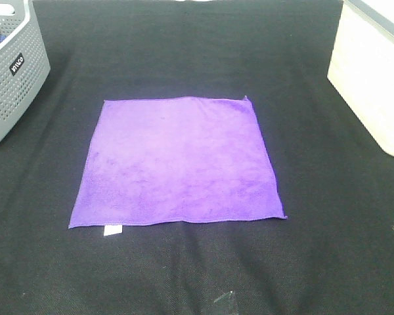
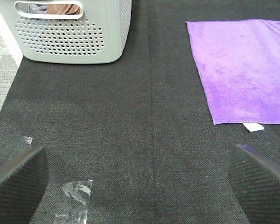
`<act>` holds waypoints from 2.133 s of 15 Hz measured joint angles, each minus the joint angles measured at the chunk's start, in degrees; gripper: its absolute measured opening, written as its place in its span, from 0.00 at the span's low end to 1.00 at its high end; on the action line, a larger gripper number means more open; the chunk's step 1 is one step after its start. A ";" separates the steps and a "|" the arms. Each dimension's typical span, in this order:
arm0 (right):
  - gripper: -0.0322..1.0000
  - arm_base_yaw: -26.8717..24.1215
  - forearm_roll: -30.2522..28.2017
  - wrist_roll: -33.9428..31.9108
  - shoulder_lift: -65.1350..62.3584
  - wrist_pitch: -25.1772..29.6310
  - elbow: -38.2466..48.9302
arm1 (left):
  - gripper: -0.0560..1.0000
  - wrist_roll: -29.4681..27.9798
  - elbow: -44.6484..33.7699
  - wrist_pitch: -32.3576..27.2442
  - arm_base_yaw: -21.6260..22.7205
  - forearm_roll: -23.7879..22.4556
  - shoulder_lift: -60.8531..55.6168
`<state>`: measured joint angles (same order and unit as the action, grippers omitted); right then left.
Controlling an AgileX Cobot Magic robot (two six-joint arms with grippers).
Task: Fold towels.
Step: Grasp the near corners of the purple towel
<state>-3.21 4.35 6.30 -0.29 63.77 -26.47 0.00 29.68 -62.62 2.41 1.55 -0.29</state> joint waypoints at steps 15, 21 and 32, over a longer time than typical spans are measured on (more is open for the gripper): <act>0.90 0.00 1.26 0.00 0.00 0.00 0.46 | 0.99 0.00 0.00 0.00 0.00 0.00 0.00; 0.90 0.00 1.26 0.00 0.00 0.00 0.46 | 0.99 0.00 0.00 0.00 0.00 0.00 0.00; 0.90 0.00 1.26 0.00 0.00 0.00 0.46 | 0.99 0.00 0.00 0.00 0.00 0.00 0.00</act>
<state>-3.21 5.61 6.30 -0.29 63.77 -26.01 0.00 29.68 -62.62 2.41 1.55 -0.29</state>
